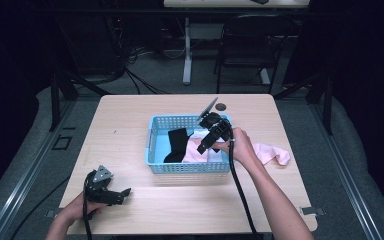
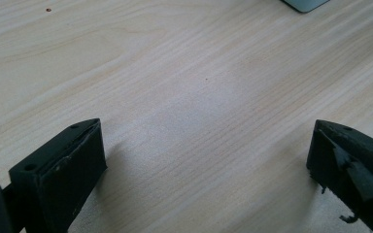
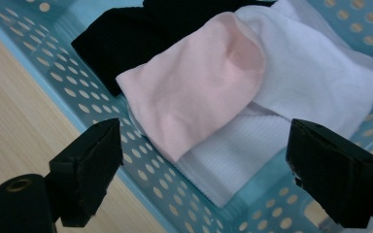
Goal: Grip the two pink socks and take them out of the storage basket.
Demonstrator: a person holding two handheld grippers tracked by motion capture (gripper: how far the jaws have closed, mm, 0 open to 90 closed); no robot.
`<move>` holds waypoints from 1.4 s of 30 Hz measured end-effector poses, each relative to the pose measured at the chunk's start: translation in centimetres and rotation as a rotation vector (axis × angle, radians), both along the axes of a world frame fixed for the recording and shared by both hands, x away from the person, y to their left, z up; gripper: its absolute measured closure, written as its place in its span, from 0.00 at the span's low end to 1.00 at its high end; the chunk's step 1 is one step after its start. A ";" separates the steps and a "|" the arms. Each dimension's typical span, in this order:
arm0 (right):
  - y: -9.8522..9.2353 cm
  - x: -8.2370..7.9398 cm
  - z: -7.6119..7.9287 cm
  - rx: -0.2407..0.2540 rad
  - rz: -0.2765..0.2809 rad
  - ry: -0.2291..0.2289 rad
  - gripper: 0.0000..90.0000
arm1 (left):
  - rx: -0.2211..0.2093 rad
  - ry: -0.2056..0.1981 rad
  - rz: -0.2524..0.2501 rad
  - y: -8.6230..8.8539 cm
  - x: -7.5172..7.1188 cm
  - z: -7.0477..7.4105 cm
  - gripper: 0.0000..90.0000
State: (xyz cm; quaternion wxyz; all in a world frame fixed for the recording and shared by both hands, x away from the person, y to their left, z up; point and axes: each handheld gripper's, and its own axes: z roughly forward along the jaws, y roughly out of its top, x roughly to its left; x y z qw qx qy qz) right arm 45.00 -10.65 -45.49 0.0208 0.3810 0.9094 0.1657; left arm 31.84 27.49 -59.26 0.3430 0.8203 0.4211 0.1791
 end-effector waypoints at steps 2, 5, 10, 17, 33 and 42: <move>0.7 0.2 -0.8 -0.026 0.006 0.027 0.15 | -0.001 0.001 0.000 0.0 0.0 0.0 0.00; 1.2 0.3 -1.5 -0.029 0.011 0.037 0.16 | 0.000 0.000 0.000 0.0 0.0 0.0 0.00; 2.0 0.7 -3.1 -0.038 0.008 0.068 0.20 | 0.002 -0.001 -0.002 0.0 0.0 0.0 0.00; 2.5 0.7 -4.1 -0.042 0.023 0.092 0.31 | 0.001 0.000 -0.002 0.0 0.0 0.0 0.00; 3.0 1.4 -7.3 -0.082 -0.008 0.171 0.80 | 0.001 0.000 -0.002 0.0 0.0 0.0 0.00; 2.4 1.5 -6.7 -0.118 0.011 0.189 0.92 | 0.001 0.000 -0.002 0.0 0.0 0.0 0.00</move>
